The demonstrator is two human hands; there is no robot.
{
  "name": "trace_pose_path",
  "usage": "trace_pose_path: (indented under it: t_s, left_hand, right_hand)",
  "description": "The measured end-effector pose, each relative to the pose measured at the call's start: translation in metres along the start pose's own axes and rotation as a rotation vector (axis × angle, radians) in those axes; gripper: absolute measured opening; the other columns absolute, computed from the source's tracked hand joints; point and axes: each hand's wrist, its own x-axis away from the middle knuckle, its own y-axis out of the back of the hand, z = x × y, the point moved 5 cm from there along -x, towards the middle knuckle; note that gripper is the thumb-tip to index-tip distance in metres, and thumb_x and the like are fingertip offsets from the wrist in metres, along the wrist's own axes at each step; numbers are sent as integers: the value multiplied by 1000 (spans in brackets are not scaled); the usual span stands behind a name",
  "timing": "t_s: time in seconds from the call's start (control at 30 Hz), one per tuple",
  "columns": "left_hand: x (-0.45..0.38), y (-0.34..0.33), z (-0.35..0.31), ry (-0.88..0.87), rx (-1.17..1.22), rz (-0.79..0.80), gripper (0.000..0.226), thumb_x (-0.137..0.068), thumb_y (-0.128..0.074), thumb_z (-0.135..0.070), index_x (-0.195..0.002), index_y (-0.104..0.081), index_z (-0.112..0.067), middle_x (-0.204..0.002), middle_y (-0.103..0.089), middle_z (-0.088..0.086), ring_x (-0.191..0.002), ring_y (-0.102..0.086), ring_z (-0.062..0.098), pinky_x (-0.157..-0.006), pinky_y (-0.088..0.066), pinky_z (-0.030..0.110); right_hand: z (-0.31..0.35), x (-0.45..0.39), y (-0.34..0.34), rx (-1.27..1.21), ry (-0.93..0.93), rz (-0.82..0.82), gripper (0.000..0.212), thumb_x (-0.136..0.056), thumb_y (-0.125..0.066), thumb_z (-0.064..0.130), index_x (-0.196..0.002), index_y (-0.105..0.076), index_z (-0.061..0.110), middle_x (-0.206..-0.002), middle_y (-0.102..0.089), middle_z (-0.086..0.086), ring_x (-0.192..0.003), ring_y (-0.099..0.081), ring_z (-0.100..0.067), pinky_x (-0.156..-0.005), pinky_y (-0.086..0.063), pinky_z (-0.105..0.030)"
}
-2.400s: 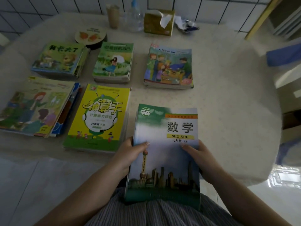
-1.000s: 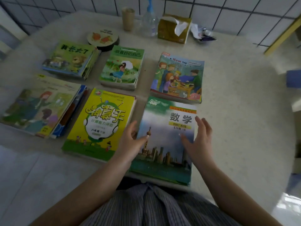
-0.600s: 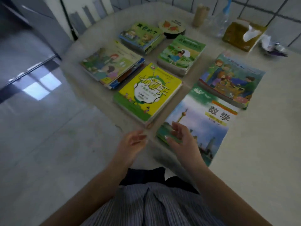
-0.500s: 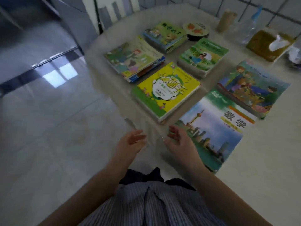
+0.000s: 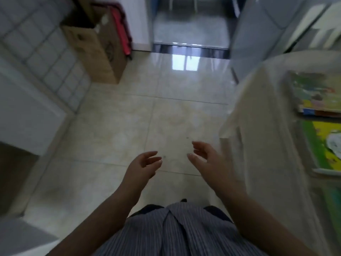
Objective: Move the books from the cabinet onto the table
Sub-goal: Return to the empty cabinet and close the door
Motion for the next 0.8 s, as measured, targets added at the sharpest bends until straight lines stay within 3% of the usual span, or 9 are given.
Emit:
trace_pose_path:
  t_s: [0.17, 0.37, 0.53, 0.8]
  left_hand:
    - [51, 149, 43, 22, 188, -285, 28, -86, -66, -16, -110, -60, -28, -110, -68, -3, -104, -63, 12, -91, -50, 34]
    - [121, 270, 89, 27, 383, -604, 25, -86, -66, -16, -106, -60, -30, -108, -69, -5, -104, -63, 12, -93, -49, 35]
    - [162, 322, 124, 44, 550, -803, 29, -88, -64, -13, -114, -58, -24, -109, -68, -4, -105, -63, 13, -98, -47, 37]
    - [193, 393, 144, 42, 714, -1083, 26, -88, -62, -11, -112, -60, -22, -107, -69, -2, -105, -63, 17, -99, -47, 41]
  right_hand:
    - [61, 11, -149, 52, 137, 295, 40, -89, -62, 26, -127, -51, 24, -128, -55, 3, -116, -51, -5, -76, -37, -4]
    - [115, 48, -293, 133, 272, 622, 32, -90, -61, 25, -119, -51, 32, -125, -54, 6, -114, -50, -1, -76, -35, -4]
    - [141, 77, -372, 178, 321, 851, 29, -90, -60, 24, -114, -51, 37, -122, -54, 11, -116, -50, 0, -77, -35, -4]
    - [178, 85, -474, 259, 400, 1066, 31, -89, -61, 21, -117, -53, 32, -121, -55, 12, -118, -51, -4, -77, -37, -6]
